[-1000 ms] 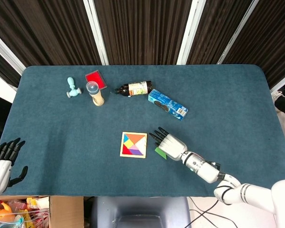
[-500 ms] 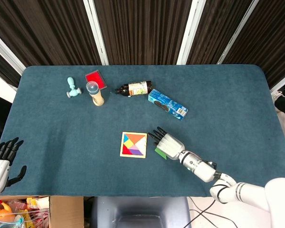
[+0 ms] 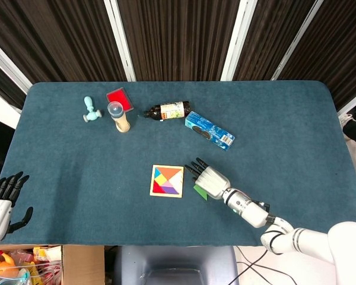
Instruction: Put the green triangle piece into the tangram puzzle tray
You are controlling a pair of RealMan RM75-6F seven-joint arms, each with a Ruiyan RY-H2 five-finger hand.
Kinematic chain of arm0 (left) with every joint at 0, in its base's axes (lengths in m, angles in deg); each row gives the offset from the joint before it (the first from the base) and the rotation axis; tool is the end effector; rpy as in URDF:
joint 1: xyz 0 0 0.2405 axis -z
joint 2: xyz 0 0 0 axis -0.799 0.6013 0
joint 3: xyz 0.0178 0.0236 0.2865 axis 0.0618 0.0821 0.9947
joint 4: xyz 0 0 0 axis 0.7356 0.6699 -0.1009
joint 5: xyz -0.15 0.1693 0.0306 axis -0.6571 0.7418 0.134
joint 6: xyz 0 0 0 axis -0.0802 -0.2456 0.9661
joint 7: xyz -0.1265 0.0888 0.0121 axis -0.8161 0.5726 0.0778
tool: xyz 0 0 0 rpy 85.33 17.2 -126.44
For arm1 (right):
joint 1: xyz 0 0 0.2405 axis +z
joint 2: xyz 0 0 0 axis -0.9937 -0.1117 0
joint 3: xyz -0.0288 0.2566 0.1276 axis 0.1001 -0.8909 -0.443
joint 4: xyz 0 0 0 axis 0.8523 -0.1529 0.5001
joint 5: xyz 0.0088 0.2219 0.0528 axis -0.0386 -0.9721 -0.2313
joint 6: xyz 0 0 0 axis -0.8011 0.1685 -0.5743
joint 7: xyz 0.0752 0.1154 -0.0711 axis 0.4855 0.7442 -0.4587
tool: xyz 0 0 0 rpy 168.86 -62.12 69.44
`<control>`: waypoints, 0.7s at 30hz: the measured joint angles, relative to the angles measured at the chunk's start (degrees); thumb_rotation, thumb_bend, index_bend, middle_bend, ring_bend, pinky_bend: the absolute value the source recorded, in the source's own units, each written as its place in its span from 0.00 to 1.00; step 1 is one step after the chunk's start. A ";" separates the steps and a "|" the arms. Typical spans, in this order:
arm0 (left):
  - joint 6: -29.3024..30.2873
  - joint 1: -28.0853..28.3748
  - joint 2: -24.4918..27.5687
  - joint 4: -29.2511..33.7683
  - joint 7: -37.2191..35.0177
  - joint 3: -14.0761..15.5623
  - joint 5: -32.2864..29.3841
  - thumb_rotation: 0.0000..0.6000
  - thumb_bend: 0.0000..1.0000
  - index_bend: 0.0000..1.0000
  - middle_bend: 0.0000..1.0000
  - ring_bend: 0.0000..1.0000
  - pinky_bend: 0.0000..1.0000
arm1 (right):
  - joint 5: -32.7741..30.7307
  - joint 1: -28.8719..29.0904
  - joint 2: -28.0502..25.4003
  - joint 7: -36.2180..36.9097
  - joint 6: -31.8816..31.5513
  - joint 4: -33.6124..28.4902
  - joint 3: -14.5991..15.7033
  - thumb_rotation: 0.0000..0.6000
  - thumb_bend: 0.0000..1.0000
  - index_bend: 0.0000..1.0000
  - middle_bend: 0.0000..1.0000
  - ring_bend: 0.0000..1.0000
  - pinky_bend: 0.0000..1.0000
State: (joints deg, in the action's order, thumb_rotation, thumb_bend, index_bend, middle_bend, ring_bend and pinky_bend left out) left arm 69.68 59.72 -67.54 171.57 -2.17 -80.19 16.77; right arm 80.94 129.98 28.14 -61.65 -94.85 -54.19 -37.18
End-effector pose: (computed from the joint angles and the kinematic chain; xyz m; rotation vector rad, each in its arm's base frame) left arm -0.3515 0.1998 0.1643 -1.4572 -0.9259 -0.9137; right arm -0.1871 -0.3791 -0.0810 2.2982 -0.2652 0.5996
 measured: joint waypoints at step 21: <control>2.94 -1.05 -0.18 -0.10 0.34 -0.10 1.17 1.00 0.45 0.00 0.00 0.00 0.03 | -3.58 0.43 4.53 -11.51 -10.14 -2.36 -5.77 1.00 0.46 0.71 0.00 0.00 0.00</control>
State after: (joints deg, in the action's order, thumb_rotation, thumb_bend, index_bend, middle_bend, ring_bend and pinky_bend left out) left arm 72.62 58.67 -67.72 171.47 -1.83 -80.29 17.93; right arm 77.37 130.41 32.66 -73.15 -104.99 -56.55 -42.95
